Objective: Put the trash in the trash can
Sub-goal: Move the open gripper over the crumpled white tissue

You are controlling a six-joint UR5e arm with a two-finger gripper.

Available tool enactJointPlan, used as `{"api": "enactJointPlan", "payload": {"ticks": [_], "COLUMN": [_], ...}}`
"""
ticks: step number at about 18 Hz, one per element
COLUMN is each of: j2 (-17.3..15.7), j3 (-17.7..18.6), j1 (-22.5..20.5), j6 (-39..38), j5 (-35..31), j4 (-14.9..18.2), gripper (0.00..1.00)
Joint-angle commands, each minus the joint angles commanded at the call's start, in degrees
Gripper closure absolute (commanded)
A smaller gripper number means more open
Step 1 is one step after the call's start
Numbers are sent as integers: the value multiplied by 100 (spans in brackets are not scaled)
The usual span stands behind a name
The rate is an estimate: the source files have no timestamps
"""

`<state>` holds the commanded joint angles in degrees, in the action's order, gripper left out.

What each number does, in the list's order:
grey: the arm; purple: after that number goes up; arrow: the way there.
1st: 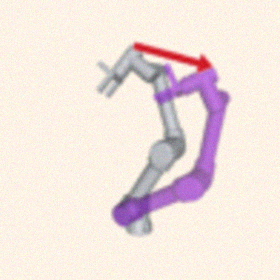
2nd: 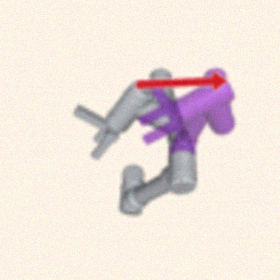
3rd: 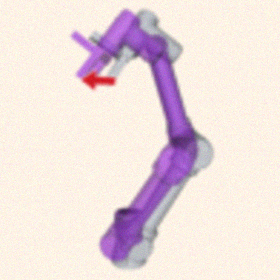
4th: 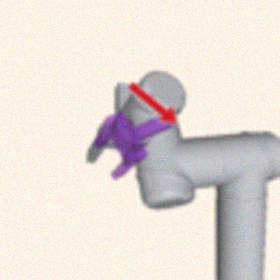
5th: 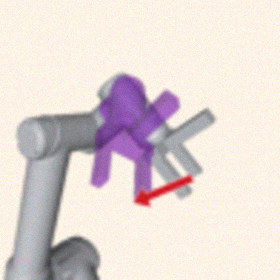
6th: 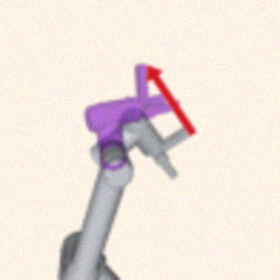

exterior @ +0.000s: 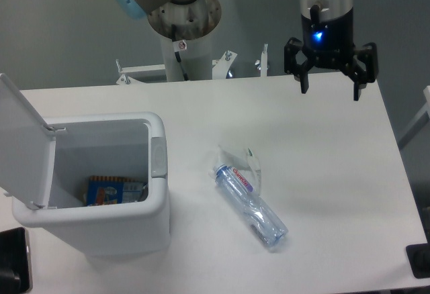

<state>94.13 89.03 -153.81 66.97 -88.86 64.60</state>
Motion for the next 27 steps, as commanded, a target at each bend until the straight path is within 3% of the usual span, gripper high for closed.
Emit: {"api": "enactJointPlan", "payload": {"ticks": [10, 15, 18, 27], "j2": [-26, -26, -18, 263], "j3": [255, 703, 931, 1574], "j1": [9, 140, 228, 843], "j6": [-114, -448, -1131, -2582], "j5": [0, 0, 17, 70], "j4": [-26, -395, -571, -536], "gripper": [0, 0, 0, 0]}}
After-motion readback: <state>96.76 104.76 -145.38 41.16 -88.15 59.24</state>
